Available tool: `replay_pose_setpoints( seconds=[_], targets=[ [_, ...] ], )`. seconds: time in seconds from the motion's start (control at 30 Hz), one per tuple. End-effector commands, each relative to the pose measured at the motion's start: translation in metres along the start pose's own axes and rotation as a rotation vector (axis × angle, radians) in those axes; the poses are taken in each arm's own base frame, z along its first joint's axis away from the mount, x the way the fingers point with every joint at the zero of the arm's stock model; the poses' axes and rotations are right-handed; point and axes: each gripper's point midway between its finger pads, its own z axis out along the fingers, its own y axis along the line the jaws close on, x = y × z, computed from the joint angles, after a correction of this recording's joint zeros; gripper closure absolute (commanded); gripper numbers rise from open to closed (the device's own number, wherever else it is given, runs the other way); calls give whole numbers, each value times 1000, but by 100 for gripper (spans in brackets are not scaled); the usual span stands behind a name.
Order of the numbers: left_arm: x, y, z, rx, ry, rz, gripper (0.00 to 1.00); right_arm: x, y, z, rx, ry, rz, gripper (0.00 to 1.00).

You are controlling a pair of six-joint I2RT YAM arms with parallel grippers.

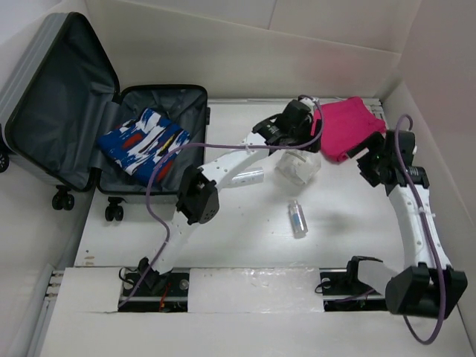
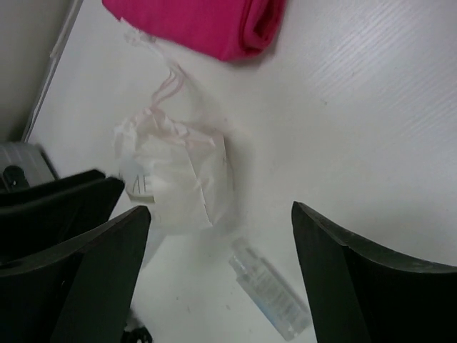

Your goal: Pack the luggage

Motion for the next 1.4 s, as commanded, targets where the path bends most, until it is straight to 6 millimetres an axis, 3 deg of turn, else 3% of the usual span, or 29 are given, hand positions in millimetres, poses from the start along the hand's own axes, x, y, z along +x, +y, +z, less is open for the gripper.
replay_pose_setpoints(
  seconds=[0.0, 0.07, 0.1, 0.13, 0.2, 0.23, 0.3, 0.33, 0.43, 0.5, 0.63, 0.67, 0.7, 0.73, 0.77, 0.8, 0.83, 0.87, 0.9, 0.97, 1.0, 1.03, 1.07, 1.1, 1.13, 1.2, 1.23, 1.33, 1.37],
  targets=[
    [-23, 8, -1, -19, -90, 18, 32, 23, -8, -18, -45, 77, -7, 14],
    [-16, -1, 15, -5, -99, 39, 29, 41, -8, -29, -95, 129, -16, 14],
    [-26, -1, 18, -12, -136, 49, 27, 48, -7, -33, -112, 147, -24, 14],
    [-23, -7, 24, -3, -135, 54, 27, 54, -8, -38, -123, 164, -23, 14],
    [-8, 4, 43, -27, -109, 53, 27, 58, -9, -49, -148, 151, -44, 14],
    [-4, 5, 45, -29, -105, 53, 35, 70, -13, -52, -131, 193, -55, 14],
    [21, 20, 61, -62, -55, 52, 46, 67, -18, -55, -105, 170, -80, 14],
    [27, 21, 63, -56, -38, 52, 46, 67, -18, -55, -105, 170, -80, 14],
    [32, 22, 67, -57, -36, 19, 90, 66, -12, -59, -118, 169, -88, 15],
    [22, 19, 58, -63, -58, 7, 100, 71, -4, -64, -153, 192, -103, 15],
    [-47, -18, 5, 21, -228, -15, 100, 73, -1, -69, -177, 191, -110, 17],
    [-87, -22, -27, 49, -325, -53, 100, 75, 1, -70, -182, 197, -116, 17],
    [-105, -26, -44, 79, -366, -70, 100, 75, 1, -70, -182, 197, -116, 17],
    [-124, -27, -62, 100, -410, -90, 100, 75, 1, -70, -182, 197, -117, 17],
    [-155, -16, -96, 108, -482, -119, 100, 73, -1, -69, -173, 188, -117, 17],
    [-167, -12, -109, 145, -509, -157, 100, 75, -3, -69, -168, 194, -125, 17],
    [-179, -3, -123, 158, -539, -176, 100, 75, -3, -69, -168, 194, -125, 17],
    [-205, 23, -158, 147, -611, -204, 100, 74, -4, -68, -161, 187, -125, 17],
    [-220, 36, -174, 161, -660, -222, 100, 73, -3, -70, -167, 181, -126, 17],
    [-226, 72, -189, 149, -677, -276, 100, 73, -3, -70, -168, 181, -126, 17],
    [-240, 108, -211, 91, -726, -290, 100, 75, -6, -69, -161, 187, -125, 17],
    [-240, 125, -218, 90, -721, -307, 100, 75, -6, -69, -161, 187, -125, 17],
    [-250, 161, -241, 54, -763, -337, 100, 74, -7, -68, -155, 181, -125, 17],
    [-247, 160, -238, 68, -753, -343, 100, 74, -7, -68, -155, 181, -125, 17],
    [-253, 198, -255, 12, -794, -367, 100, 73, -6, -70, -161, 174, -126, 17],
    [-249, 237, -263, -24, -793, -420, 100, 72, -4, -70, -169, 167, -127, 17],
    [-245, 279, -268, -65, -796, -465, 100, 74, -6, -68, -162, 173, -126, 17],
    [-219, 331, -256, -53, -741, -562, 100, 76, -8, -66, -159, 173, -132, 17],
    [-206, 364, -248, -76, -728, -621, 100, 76, -8, -66, -159, 173, -132, 17]
  ],
)
